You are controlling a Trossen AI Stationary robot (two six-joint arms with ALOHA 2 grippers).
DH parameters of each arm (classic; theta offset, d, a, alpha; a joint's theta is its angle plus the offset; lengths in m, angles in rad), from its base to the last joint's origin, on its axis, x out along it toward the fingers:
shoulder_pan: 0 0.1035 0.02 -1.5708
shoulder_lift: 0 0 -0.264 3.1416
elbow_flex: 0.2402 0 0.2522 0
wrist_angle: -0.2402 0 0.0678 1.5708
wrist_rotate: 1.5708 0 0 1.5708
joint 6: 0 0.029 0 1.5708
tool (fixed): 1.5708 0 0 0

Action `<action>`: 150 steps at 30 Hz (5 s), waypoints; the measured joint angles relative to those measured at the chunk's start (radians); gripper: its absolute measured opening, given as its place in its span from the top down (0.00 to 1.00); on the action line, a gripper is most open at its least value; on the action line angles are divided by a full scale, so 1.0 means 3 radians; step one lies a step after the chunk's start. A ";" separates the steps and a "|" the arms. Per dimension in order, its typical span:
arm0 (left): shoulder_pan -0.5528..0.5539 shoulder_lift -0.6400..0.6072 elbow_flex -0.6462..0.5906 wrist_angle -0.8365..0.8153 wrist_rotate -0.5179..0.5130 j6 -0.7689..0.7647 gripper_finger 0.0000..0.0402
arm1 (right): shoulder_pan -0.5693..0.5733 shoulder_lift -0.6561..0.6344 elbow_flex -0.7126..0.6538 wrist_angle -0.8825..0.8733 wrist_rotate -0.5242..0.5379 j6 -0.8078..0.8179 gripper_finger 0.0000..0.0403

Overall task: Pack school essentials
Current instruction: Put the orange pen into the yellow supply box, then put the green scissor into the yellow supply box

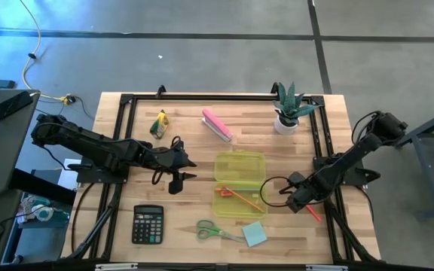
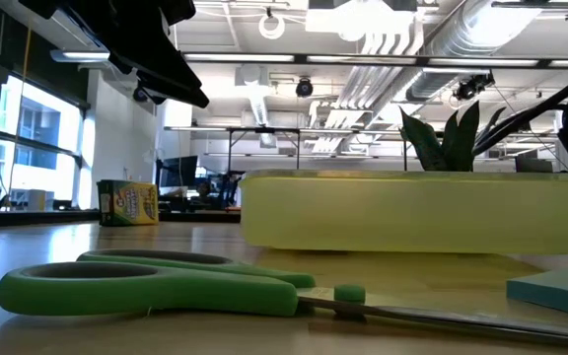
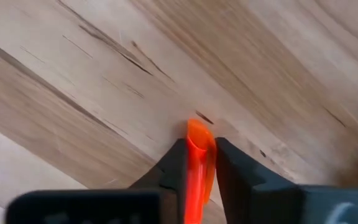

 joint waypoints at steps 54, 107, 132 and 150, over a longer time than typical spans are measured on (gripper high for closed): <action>0.0000 0.0000 0.0000 -0.0001 0.0001 -0.0006 0.57 | -0.0867 0.0917 0.1381 0.1559 0.1184 -0.2704 0.90; -0.0425 0.0034 0.0709 -0.0453 -0.0157 0.0215 0.50 | -0.0882 -0.0017 0.1382 0.1160 0.2145 -0.2962 0.61; -0.1256 0.1631 0.1387 -0.0739 -0.0397 0.0265 0.50 | -0.0880 -0.0004 0.1382 0.1093 0.2144 -0.2934 0.61; -0.1187 0.2121 0.1409 -0.0536 -0.0312 0.0088 0.50 | -0.0880 -0.0003 0.1382 0.1075 0.2143 -0.2930 0.61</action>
